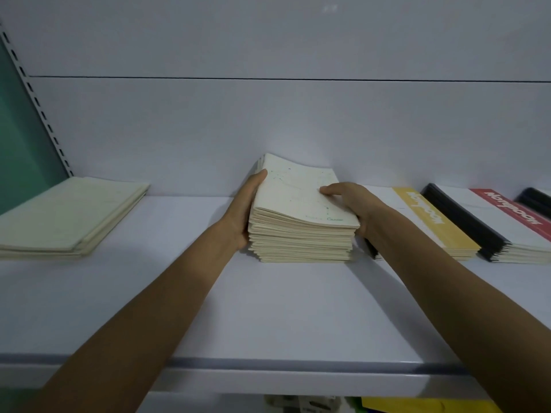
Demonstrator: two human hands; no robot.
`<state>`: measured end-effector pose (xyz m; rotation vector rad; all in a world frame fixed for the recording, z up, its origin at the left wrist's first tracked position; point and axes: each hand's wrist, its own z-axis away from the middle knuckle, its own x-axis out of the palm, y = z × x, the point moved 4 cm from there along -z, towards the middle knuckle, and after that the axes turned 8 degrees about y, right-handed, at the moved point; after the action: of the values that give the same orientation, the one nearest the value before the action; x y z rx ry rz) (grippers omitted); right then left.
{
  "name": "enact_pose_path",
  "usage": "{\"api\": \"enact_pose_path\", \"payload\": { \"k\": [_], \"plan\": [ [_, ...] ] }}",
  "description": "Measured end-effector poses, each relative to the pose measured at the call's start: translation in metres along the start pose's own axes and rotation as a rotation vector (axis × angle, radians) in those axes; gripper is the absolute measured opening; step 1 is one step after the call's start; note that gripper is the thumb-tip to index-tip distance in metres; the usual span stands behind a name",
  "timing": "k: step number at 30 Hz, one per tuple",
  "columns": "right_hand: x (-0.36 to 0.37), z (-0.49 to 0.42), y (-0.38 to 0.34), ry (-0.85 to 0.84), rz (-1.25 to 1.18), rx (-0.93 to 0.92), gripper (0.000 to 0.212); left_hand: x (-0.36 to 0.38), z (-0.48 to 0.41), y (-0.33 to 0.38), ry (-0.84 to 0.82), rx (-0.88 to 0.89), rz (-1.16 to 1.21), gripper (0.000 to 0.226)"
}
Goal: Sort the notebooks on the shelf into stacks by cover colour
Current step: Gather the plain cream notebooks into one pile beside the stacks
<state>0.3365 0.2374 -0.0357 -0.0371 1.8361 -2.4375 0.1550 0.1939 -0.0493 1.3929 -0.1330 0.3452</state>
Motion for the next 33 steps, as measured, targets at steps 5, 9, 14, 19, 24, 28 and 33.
{"api": "enact_pose_path", "payload": {
  "k": [5, 9, 14, 19, 24, 28, 33],
  "plan": [
    [0.0, 0.004, 0.001, -0.051, -0.017, -0.005, 0.013, -0.001, 0.004, 0.002, 0.032, -0.011, -0.053, 0.047],
    [-0.003, 0.002, 0.0, -0.06, 0.008, -0.073, 0.023, -0.004, 0.004, 0.008, 0.115, 0.012, -0.074, 0.047],
    [0.006, 0.0, -0.008, -0.026, 0.124, -0.198, 0.027, -0.001, 0.014, 0.012, 0.151, -0.005, -0.094, 0.033],
    [0.002, -0.002, -0.012, 0.004, 0.163, -0.201, 0.055, -0.001, 0.018, 0.018, 0.195, 0.008, -0.135, 0.036],
    [0.003, -0.003, -0.012, -0.005, 0.251, -0.255, 0.057, 0.0, 0.022, 0.02, 0.265, 0.046, -0.18, 0.03],
    [0.003, -0.006, -0.009, 0.01, 0.27, -0.294, 0.046, 0.003, 0.024, 0.022, 0.31, 0.052, -0.196, 0.03],
    [0.0, 0.003, -0.014, -0.015, 0.308, -0.299, 0.056, 0.008, 0.033, 0.026, 0.324, 0.056, -0.214, 0.029]
  ]
}}
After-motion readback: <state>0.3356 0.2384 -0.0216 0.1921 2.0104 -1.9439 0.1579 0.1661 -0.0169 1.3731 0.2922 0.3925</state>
